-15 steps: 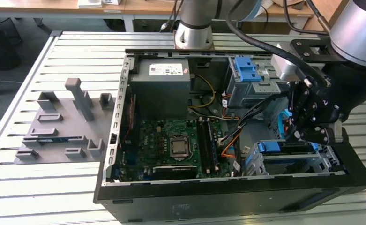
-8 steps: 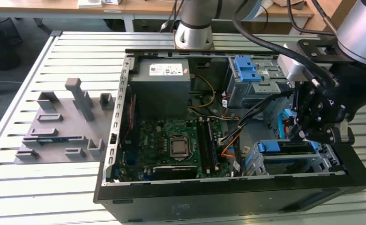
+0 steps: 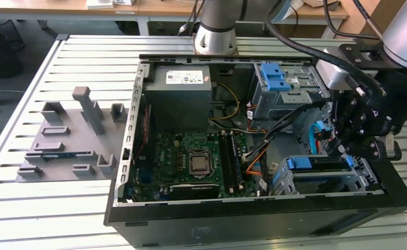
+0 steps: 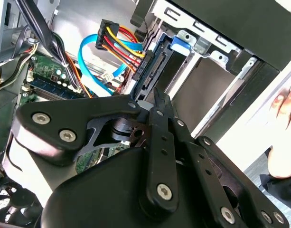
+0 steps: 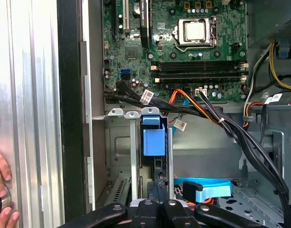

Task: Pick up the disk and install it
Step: 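Insert the first disk wire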

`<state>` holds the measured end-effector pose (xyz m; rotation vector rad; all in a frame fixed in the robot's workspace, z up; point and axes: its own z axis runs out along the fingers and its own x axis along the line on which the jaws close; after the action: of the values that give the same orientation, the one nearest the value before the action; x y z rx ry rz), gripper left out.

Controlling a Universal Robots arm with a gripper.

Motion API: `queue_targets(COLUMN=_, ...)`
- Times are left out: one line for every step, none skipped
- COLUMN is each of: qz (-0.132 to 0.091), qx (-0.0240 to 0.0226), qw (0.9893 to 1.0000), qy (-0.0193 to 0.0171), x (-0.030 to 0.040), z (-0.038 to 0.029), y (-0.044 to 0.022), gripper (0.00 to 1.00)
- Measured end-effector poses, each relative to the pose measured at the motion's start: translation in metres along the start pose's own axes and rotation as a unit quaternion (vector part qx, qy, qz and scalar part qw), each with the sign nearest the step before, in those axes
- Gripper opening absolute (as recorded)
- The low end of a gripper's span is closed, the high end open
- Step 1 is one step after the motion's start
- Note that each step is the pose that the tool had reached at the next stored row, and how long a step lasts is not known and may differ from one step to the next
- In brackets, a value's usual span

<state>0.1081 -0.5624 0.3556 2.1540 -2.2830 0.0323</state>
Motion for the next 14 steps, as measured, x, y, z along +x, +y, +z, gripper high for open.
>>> queue_targets(qz=0.000, qx=0.0000, qw=1.0000, qy=0.0000, x=0.0000, z=-0.0001, y=0.0000, gripper=0.11)
queue_targets(qz=0.000, qx=0.0000, qw=1.0000, qy=-0.0001, x=-0.0001, z=-0.0003, y=0.0000, gripper=0.11)
queue_targets(qz=0.000, qx=0.0000, qw=1.0000, qy=0.0000, x=-0.0002, z=-0.0007, y=-0.0001, gripper=0.11)
queue_targets(qz=0.000, qx=0.0000, qw=1.0000, qy=0.0000, x=-0.0004, z=-0.0010, y=-0.0002, gripper=0.11)
queue_targets(qz=0.000, qx=0.0000, qw=1.0000, qy=0.0000, x=-0.0006, z=-0.0011, y=-0.0003, gripper=0.11)
queue_targets(qz=0.000, qx=0.0000, qw=1.0000, qy=-0.0001, x=-0.0010, z=-0.0012, y=-0.0006, gripper=0.11)
queue_targets(qz=0.000, qx=0.0000, qw=1.0000, qy=0.0000, x=-0.0014, z=-0.0012, y=-0.0009, gripper=0.11)
queue_targets(qz=0.000, qx=0.0000, qw=1.0000, qy=-0.0001, x=-0.0018, z=-0.0012, y=-0.0013, gripper=0.11)
queue_targets(qz=0.000, qx=0.0000, qw=1.0000, qy=0.0000, x=-0.0023, z=-0.0012, y=-0.0018, gripper=0.11)
queue_targets(qz=0.000, qx=0.0000, qw=1.0000, qy=0.0000, x=-0.0027, z=-0.0012, y=-0.0023, gripper=0.11)
queue_targets(qz=0.000, qx=0.0000, qw=1.0000, qy=0.0000, x=-0.0032, z=-0.0012, y=-0.0028, gripper=0.11)
queue_targets(qz=0.000, qx=0.0000, qw=1.0000, qy=0.0000, x=-0.0036, z=-0.0012, y=-0.0033, gripper=0.11)
queue_targets(qz=0.000, qx=0.0000, qw=1.0000, qy=0.0000, x=-0.0040, z=-0.0012, y=-0.0039, gripper=0.11)
queue_targets(qz=0.000, qx=0.0000, qw=1.0000, qy=0.0000, x=-0.0043, z=-0.0012, y=-0.0045, gripper=0.11)
